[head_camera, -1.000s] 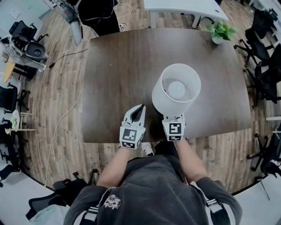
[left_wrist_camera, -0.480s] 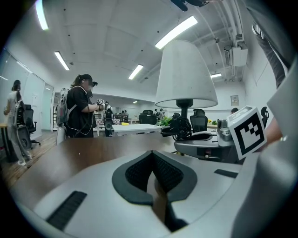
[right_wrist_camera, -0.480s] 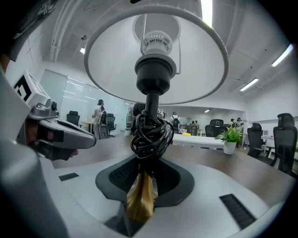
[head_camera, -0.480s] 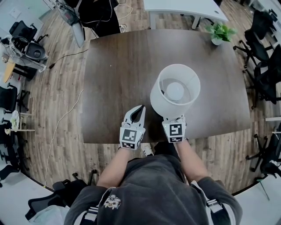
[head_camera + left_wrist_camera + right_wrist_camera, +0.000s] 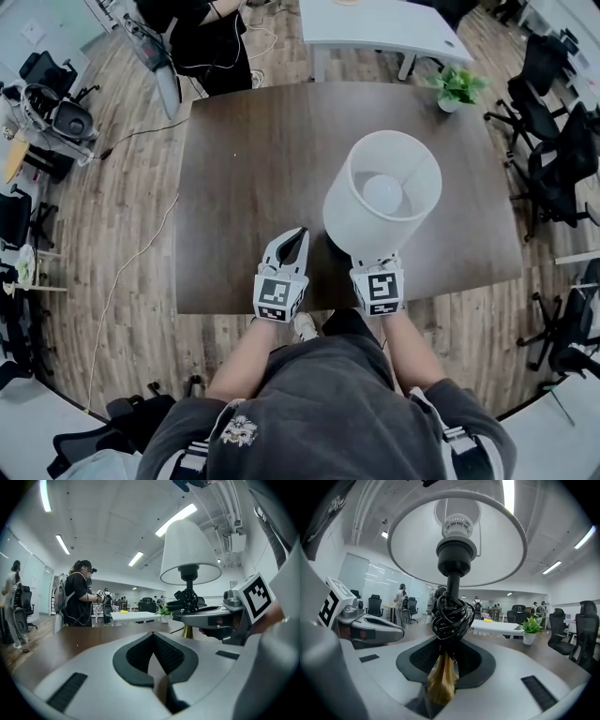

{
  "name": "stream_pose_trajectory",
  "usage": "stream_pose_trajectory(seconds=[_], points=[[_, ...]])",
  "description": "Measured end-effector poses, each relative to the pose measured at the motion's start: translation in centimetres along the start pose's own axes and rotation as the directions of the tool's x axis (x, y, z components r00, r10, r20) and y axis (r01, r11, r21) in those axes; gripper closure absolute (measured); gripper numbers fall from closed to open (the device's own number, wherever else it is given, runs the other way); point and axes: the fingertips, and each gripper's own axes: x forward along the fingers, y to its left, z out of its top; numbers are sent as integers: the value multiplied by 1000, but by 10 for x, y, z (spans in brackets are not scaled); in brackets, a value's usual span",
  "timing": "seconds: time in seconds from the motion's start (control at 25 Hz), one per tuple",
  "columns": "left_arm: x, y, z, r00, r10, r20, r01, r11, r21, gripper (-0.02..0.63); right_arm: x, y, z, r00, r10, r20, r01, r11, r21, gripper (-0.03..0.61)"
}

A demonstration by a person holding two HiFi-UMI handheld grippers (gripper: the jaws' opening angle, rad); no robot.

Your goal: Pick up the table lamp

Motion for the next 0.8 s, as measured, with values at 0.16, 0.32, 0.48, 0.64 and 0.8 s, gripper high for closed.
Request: stream_pose_trajectory(seconds=[0.16, 0.32, 0.48, 0.64, 0.8], points=[[-2, 1, 18, 1000, -4, 31, 4, 1000, 2, 607, -9, -5, 31, 1000, -9, 30, 9, 1000, 6, 465], [-4, -3, 24, 998, -24, 50, 24, 1000, 1, 607, -16, -9, 59, 999, -7, 45, 7, 1000, 11, 465], [-3, -6, 38, 997, -36, 67, 35, 999, 12, 607, -25, -15, 82, 998, -5, 56, 4, 1000, 6, 465], [-3, -10, 51, 995, -48, 88, 47, 999, 20, 607, -34, -21, 101, 998, -13, 67, 13, 1000, 3, 465], [-5, -12, 59, 993, -56, 100, 54, 998, 22, 607, -40, -23, 111, 997, -28, 76, 28, 1000, -6, 465]])
